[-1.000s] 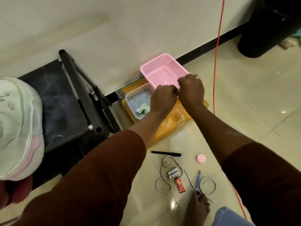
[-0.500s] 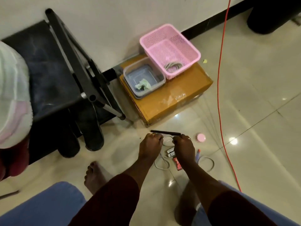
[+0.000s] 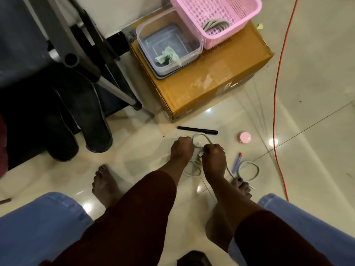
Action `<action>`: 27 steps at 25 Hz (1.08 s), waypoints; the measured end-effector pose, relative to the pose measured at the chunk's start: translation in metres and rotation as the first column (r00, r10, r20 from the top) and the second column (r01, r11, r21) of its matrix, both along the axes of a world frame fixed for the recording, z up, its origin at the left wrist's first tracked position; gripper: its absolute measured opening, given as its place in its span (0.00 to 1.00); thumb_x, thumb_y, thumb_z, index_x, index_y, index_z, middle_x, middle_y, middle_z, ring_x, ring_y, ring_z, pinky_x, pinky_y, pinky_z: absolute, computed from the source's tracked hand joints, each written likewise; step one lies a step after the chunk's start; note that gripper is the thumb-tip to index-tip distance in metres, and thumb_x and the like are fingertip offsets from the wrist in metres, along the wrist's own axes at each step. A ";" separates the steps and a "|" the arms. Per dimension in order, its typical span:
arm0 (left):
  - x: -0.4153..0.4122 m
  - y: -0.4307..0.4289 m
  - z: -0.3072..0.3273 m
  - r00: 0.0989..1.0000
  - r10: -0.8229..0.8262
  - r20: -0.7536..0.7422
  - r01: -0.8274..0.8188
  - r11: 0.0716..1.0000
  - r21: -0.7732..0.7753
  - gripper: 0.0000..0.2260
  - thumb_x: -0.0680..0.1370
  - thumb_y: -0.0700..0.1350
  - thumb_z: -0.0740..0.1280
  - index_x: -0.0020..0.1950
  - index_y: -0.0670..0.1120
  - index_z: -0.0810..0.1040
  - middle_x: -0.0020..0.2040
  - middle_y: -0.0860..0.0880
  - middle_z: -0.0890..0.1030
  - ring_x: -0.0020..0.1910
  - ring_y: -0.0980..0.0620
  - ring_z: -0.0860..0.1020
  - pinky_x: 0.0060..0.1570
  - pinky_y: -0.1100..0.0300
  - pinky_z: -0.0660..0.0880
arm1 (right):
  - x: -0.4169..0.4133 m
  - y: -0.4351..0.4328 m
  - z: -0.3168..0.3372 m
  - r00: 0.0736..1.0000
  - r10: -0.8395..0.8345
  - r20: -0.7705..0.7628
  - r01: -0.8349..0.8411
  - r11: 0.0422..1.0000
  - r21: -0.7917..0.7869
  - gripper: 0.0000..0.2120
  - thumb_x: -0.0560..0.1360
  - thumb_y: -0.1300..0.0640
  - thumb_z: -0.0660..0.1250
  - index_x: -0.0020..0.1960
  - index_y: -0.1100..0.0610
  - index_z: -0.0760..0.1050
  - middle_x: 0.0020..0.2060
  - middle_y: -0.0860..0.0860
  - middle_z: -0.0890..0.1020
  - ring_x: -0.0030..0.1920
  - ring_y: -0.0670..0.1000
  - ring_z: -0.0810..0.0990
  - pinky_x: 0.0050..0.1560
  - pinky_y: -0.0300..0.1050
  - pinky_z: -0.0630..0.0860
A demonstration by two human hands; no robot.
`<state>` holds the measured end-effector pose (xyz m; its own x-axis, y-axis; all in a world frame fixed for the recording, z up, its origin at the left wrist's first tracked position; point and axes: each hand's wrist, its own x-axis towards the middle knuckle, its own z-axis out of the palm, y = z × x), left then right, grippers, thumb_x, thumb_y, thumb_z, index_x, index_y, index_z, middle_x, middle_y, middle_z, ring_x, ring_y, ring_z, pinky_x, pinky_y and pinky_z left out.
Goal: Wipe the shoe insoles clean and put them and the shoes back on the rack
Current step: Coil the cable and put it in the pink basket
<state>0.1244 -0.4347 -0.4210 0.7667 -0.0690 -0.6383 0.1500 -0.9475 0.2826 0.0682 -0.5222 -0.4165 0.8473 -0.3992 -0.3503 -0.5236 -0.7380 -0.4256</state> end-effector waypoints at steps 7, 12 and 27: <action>-0.011 0.017 0.070 0.722 0.629 -0.287 -0.690 0.623 -0.369 0.09 0.73 0.38 0.70 0.52 0.40 0.79 0.43 0.47 0.79 0.34 0.55 0.76 0.24 0.75 0.68 | 0.008 0.017 0.053 0.993 -0.110 -0.048 0.119 0.858 0.499 0.15 0.75 0.64 0.62 0.61 0.60 0.76 0.54 0.57 0.81 0.55 0.53 0.79 0.60 0.48 0.74; -0.031 0.052 0.136 0.636 0.690 -0.346 -0.747 0.438 -0.501 0.04 0.76 0.34 0.66 0.46 0.42 0.78 0.42 0.43 0.81 0.35 0.53 0.79 0.37 0.66 0.78 | -0.002 0.035 0.123 0.989 0.016 -0.147 0.075 0.800 0.595 0.08 0.74 0.63 0.64 0.51 0.65 0.78 0.35 0.54 0.80 0.37 0.52 0.78 0.40 0.40 0.73; -0.092 0.124 0.331 0.880 0.249 -0.404 -0.475 0.475 -0.741 0.09 0.81 0.38 0.59 0.48 0.39 0.77 0.37 0.48 0.74 0.36 0.55 0.71 0.38 0.66 0.72 | -0.021 0.043 0.324 0.927 0.307 0.217 -0.374 0.815 0.442 0.09 0.73 0.62 0.68 0.53 0.59 0.81 0.44 0.52 0.83 0.40 0.40 0.77 0.38 0.25 0.67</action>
<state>0.0323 -0.3106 -0.0898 0.7026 -0.3804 -0.6013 0.5841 -0.1743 0.7928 0.0474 -0.4793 -0.0922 0.9487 0.1071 -0.2976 -0.1917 -0.5535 -0.8105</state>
